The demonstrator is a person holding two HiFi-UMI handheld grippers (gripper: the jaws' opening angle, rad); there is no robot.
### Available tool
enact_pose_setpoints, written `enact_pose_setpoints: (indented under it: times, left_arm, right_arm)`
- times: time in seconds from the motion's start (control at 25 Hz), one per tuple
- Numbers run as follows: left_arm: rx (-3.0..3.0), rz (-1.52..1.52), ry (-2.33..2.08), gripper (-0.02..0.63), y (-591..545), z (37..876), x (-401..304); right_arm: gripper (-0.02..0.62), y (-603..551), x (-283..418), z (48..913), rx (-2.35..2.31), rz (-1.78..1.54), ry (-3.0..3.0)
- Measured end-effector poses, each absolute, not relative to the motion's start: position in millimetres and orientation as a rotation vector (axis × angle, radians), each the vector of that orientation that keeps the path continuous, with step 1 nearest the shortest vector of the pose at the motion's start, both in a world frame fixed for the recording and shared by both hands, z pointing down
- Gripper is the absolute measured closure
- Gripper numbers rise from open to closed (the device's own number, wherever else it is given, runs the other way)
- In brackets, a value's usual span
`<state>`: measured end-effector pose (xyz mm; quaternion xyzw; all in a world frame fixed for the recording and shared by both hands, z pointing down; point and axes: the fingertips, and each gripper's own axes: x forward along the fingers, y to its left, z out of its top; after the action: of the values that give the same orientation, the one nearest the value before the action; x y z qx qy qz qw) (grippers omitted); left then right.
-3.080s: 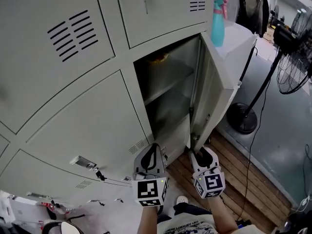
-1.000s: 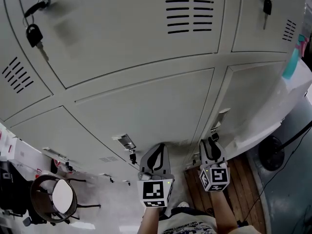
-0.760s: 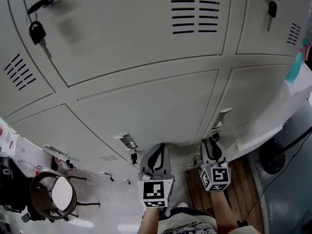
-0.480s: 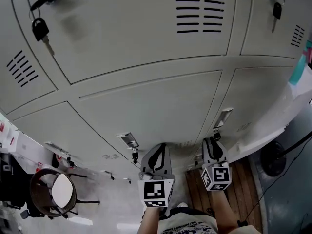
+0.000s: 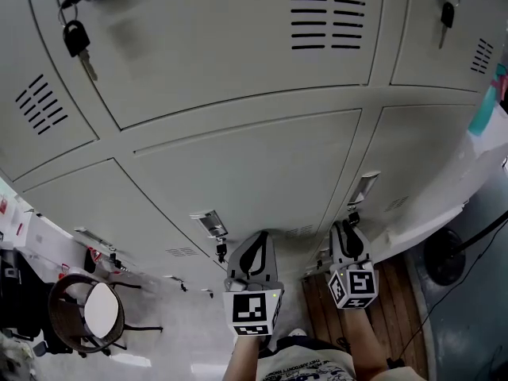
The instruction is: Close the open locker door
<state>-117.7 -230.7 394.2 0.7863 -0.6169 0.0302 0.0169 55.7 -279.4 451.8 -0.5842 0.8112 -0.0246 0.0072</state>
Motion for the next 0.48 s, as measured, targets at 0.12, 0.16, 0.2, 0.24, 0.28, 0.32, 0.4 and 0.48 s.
enact_pose_setpoints:
  times: [0.12, 0.16, 0.2, 0.24, 0.28, 0.32, 0.4, 0.48]
  left_arm:
    - [2.452, 0.089, -1.912, 0.601, -228.0, 392.6, -118.1]
    - [2.456, 0.085, -1.91, 0.601, -227.0, 391.7, -118.1]
    - [2.46, 0.08, -1.908, 0.601, -226.1, 390.7, -118.2]
    - [2.463, 0.075, -1.905, 0.601, -225.1, 389.7, -118.5]
    - [2.467, 0.07, -1.902, 0.601, -224.2, 388.7, -118.6]
    - [2.471, 0.067, -1.898, 0.601, -223.3, 387.8, -118.7]
    - [2.481, 0.061, -1.889, 0.601, -221.3, 385.5, -118.6]
    - [2.493, 0.052, -1.879, 0.601, -219.1, 383.0, -117.8]
  right_arm:
    - [0.503, -271.8, 55.4, 447.1, -1.834, -0.061, 2.533]
    - [0.503, -268.9, 55.5, 445.5, -1.839, -0.055, 2.533]
    - [0.503, -266.0, 55.5, 443.8, -1.844, -0.048, 2.533]
    - [0.503, -263.0, 55.4, 441.9, -1.848, -0.042, 2.532]
    - [0.503, -259.9, 55.4, 440.1, -1.852, -0.038, 2.531]
    - [0.503, -256.8, 55.4, 438.2, -1.857, -0.033, 2.528]
    - [0.503, -250.3, 55.9, 434.8, -1.868, -0.022, 2.524]
    - [0.503, -243.3, 57.3, 431.1, -1.881, -0.014, 2.514]
